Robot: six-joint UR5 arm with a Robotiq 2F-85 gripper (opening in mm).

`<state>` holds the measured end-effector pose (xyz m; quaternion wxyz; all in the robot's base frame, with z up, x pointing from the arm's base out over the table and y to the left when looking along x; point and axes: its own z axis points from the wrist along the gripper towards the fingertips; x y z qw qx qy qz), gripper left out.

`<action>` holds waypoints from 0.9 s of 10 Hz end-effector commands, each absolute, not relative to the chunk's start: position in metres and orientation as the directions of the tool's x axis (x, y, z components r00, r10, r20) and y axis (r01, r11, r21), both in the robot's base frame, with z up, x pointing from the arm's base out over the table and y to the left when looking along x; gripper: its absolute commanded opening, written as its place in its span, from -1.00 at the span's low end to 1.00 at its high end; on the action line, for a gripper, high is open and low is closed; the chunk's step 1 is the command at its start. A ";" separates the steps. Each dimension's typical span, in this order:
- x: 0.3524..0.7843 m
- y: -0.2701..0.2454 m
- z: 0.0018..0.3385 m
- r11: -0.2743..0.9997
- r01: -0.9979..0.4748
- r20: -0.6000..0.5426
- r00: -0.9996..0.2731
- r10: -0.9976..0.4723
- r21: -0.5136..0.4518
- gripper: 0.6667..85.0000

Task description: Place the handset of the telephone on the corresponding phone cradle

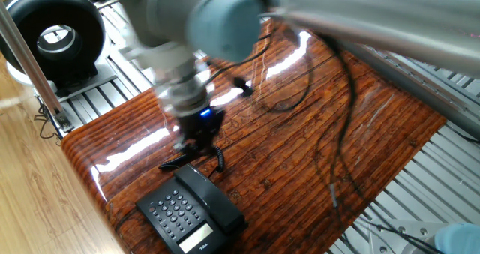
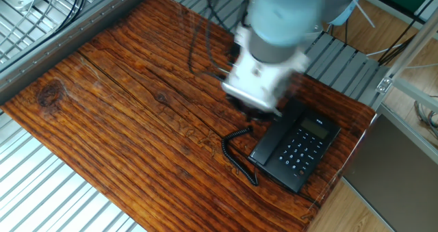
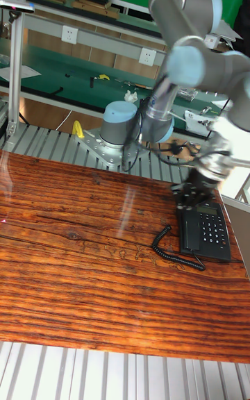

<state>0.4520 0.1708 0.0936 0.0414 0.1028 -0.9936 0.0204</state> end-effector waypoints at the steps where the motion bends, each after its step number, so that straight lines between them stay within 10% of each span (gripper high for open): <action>1: 0.471 0.139 0.073 0.941 -0.339 -0.043 -0.940 -0.340 -0.020 -0.99; 4: 0.469 0.077 0.070 0.869 -0.439 0.096 -0.898 -0.429 -0.227 -0.99; 9: 0.463 0.065 0.086 0.836 -0.484 0.164 -0.875 -0.456 -0.258 -0.99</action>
